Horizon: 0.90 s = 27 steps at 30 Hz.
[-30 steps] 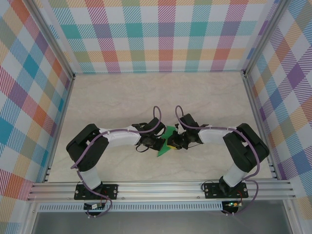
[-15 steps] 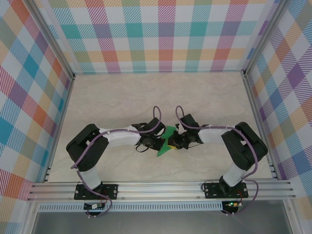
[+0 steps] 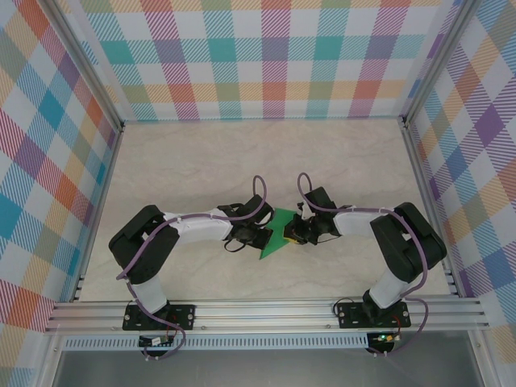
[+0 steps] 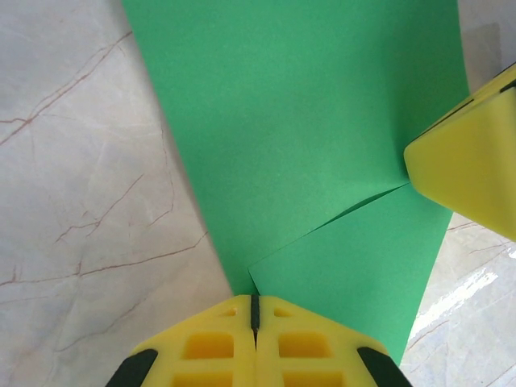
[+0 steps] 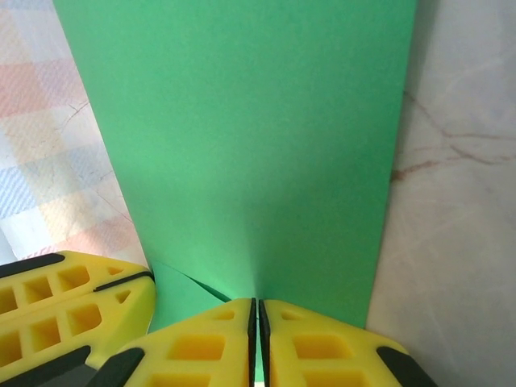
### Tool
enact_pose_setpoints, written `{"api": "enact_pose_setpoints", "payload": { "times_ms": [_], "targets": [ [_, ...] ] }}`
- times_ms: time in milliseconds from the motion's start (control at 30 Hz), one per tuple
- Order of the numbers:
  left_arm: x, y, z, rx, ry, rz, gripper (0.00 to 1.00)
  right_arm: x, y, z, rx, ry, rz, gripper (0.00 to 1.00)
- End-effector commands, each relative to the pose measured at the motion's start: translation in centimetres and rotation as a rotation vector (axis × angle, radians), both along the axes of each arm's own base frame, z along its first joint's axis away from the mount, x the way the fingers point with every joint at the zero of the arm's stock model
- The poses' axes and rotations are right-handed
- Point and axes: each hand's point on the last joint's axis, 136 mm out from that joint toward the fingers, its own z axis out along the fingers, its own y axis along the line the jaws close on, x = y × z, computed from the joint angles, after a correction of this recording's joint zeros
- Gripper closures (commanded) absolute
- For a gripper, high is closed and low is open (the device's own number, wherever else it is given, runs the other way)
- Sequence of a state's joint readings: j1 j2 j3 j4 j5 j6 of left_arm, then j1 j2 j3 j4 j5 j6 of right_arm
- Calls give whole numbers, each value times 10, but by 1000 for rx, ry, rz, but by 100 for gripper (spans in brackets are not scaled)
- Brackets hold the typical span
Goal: Fold a paper plane with a square sheet of paper (pick it up from the middle)
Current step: Third fold the triangle at the center of the table.
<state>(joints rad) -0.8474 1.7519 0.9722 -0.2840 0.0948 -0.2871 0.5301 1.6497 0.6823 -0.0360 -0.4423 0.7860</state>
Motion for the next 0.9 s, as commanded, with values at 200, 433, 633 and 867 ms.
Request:
{"api": "enact_pose_setpoints", "payload": {
  "times_ms": [200,433,633,867],
  "targets": [
    [-4,21,-7,73,11,21,100,3,1,31,13,-75,26,84],
    [-1,11,12,2,-3,29,100,-10,14,44,89,-67,84,80],
    [5,6,32,-73,-1,60,95,-20,25,40,107,-46,140,78],
    [4,7,46,-139,22,78,76,-16,26,32,84,-34,121,79]
  ]
}}
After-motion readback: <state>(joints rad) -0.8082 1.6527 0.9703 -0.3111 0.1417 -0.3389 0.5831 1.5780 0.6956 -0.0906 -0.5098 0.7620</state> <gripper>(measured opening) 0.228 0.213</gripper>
